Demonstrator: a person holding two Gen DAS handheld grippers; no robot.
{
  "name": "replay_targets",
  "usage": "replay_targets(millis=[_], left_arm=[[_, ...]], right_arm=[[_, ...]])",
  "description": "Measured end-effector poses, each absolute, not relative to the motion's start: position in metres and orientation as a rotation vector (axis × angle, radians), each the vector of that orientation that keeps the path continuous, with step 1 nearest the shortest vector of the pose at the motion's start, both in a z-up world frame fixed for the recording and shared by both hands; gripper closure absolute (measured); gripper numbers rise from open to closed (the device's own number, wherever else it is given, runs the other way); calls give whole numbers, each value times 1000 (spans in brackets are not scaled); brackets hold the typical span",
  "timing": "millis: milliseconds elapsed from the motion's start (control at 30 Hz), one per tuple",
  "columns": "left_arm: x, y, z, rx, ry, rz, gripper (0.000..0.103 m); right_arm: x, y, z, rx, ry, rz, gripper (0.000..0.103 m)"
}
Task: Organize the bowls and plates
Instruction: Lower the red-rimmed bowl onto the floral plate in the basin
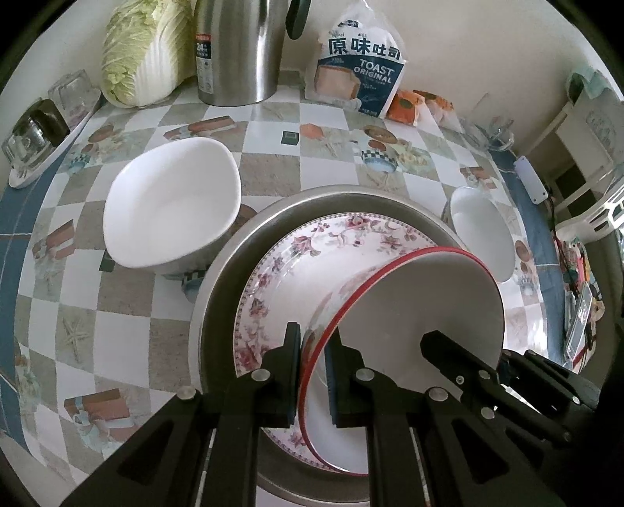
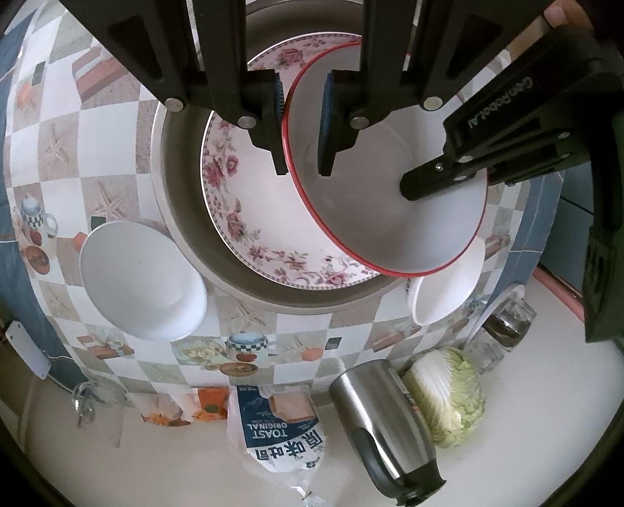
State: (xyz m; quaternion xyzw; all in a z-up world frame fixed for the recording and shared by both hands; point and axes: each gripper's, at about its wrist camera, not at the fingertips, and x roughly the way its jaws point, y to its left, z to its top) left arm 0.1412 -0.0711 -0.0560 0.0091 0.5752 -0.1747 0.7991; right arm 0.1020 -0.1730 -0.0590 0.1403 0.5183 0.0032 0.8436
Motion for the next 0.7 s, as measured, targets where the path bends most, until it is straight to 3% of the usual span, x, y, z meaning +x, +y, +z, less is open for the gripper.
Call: replay_targets(millis=[700], left_arm=[[148,-74,-65,-6,1249,-369,93]], right_arm=[[108,-179,-64,336,1101,4,86]])
